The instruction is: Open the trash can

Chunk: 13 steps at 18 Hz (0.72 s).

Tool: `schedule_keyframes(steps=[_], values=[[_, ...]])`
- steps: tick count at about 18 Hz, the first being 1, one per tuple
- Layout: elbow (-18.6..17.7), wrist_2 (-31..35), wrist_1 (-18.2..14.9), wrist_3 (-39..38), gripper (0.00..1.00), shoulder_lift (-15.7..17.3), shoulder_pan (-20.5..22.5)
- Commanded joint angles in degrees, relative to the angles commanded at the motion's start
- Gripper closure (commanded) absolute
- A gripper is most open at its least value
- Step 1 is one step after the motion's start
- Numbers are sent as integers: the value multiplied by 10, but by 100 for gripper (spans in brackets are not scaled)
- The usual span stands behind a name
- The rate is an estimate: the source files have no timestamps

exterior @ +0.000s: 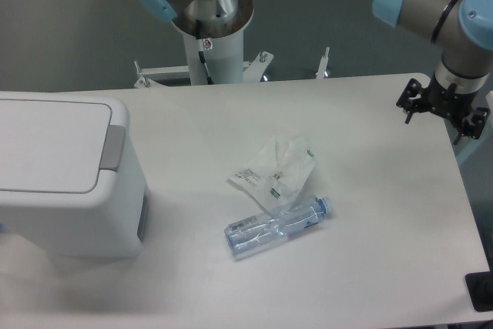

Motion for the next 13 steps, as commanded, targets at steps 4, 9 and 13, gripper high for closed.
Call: schedule_keyframes(steps=[4,9,13], values=[[-28,-22,0,-4,0,3,-5],[-75,-25,6,-9,0,38,-18],[-85,-22,1,-18,0,42,-25]])
